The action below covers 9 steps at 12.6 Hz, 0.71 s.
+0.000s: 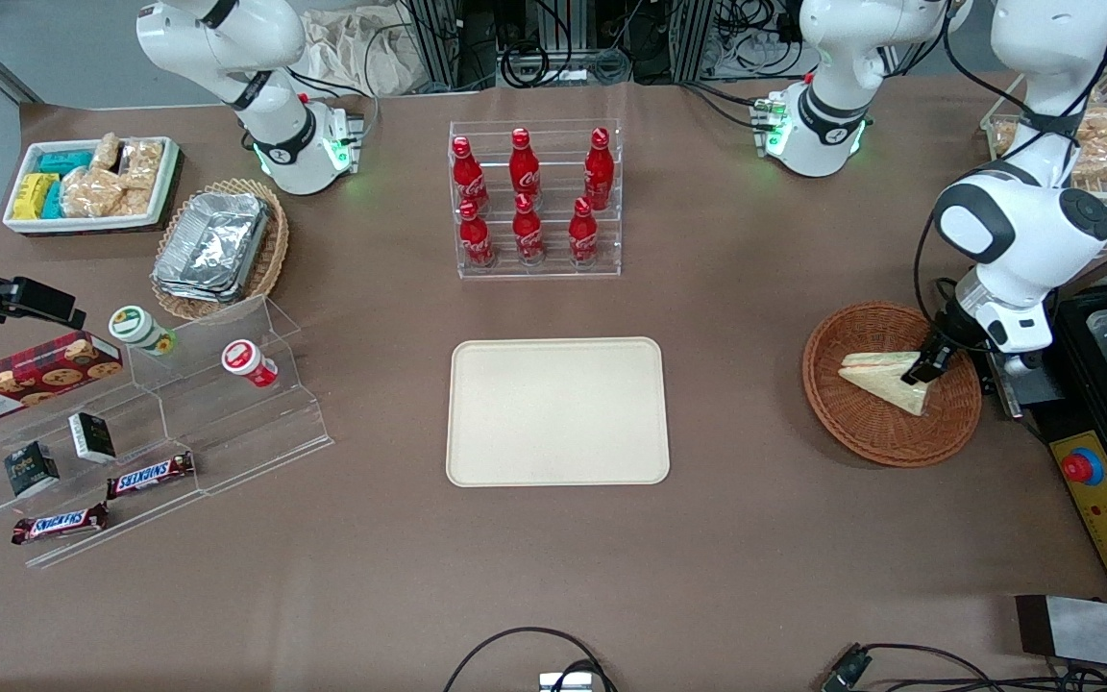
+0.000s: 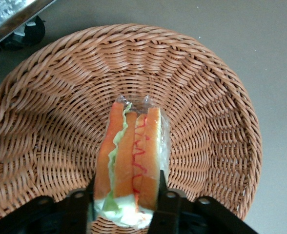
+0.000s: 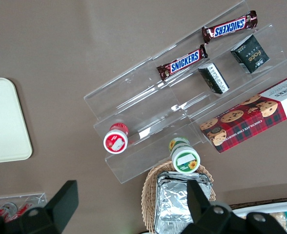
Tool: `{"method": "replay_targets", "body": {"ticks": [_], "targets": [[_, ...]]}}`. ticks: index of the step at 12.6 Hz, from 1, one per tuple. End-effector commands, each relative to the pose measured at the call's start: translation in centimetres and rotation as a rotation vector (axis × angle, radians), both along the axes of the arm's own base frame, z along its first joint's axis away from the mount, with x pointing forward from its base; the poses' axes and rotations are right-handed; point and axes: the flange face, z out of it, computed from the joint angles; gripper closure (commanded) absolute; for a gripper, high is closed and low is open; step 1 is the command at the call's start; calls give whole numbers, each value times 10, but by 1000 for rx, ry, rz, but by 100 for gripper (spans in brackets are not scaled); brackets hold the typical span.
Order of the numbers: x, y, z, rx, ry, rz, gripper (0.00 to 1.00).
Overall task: Place sandwich from basket to tray
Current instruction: 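Descend the left gripper around the sandwich and close on it, then lift the sandwich up out of the basket with the left gripper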
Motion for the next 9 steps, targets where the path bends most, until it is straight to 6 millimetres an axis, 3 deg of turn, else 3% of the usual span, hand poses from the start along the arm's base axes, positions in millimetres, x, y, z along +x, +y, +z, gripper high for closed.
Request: {"method": "replay_targets", "body": {"ticks": [1, 5, 9], "targets": [[3, -1, 5, 4, -26, 14, 95], [7, -2, 22, 5, -53, 0, 95], [13, -10, 52, -10, -57, -54, 95]]}}
